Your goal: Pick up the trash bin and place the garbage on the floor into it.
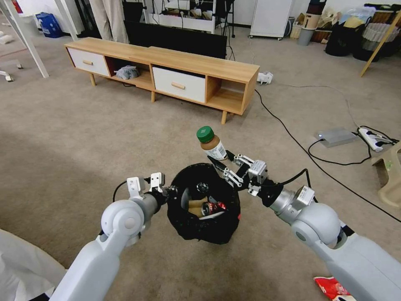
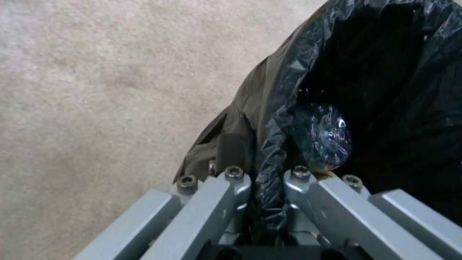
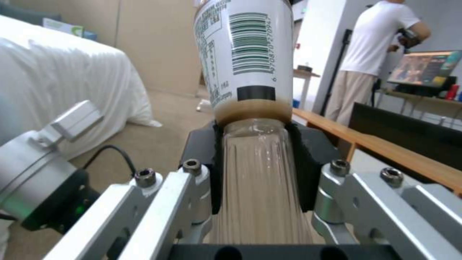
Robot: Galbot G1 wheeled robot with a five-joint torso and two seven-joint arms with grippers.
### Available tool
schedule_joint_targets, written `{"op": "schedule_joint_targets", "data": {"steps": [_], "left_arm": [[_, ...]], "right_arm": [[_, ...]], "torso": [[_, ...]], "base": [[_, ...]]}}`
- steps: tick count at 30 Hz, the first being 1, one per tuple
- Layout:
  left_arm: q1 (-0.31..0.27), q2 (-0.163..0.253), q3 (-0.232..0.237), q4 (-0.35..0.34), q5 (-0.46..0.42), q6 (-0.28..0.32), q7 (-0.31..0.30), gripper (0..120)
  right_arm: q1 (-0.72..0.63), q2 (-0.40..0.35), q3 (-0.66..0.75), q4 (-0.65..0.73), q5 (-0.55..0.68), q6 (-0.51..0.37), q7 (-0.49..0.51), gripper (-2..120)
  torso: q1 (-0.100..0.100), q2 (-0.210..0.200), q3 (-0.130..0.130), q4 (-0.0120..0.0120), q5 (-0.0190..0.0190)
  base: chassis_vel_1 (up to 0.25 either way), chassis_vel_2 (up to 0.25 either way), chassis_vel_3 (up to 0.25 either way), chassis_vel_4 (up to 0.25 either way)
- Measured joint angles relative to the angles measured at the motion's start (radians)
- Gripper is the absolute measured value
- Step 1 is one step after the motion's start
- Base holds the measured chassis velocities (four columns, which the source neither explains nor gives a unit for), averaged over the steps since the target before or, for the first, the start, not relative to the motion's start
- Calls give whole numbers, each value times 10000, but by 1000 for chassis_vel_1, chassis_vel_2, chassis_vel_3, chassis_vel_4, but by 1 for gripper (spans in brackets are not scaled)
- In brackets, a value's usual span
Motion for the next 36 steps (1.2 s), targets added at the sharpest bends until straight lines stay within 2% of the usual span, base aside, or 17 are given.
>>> {"op": "schedule_joint_targets", "data": {"steps": [2,6,18,25,36], "left_arm": [[-4,-6,11,0,1,0,4,0],[-81,-105,330,27,131,-3,51,0],[-261,-267,636,137,285,-7,276,0],[-273,-310,676,154,366,-8,373,0],[-215,-124,505,71,322,-7,414,0]], "right_arm": [[0,-10,-2,0,5,4,-18,26],[26,-146,-137,-42,65,109,-388,26],[-72,-199,-218,-271,27,164,-636,26],[-175,-321,-342,-448,24,91,-611,26],[-235,-225,-540,-975,-206,-64,-410,26]], "torso": [[0,0,1,0,-1],[0,0,0,0,0],[0,0,0,0,0],[0,0,1,0,-2],[0,0,0,0,-1]], "base": [[0,0,0,0],[0,0,0,0],[0,0,0,0],[0,0,0,0],[0,0,0,0]]}}
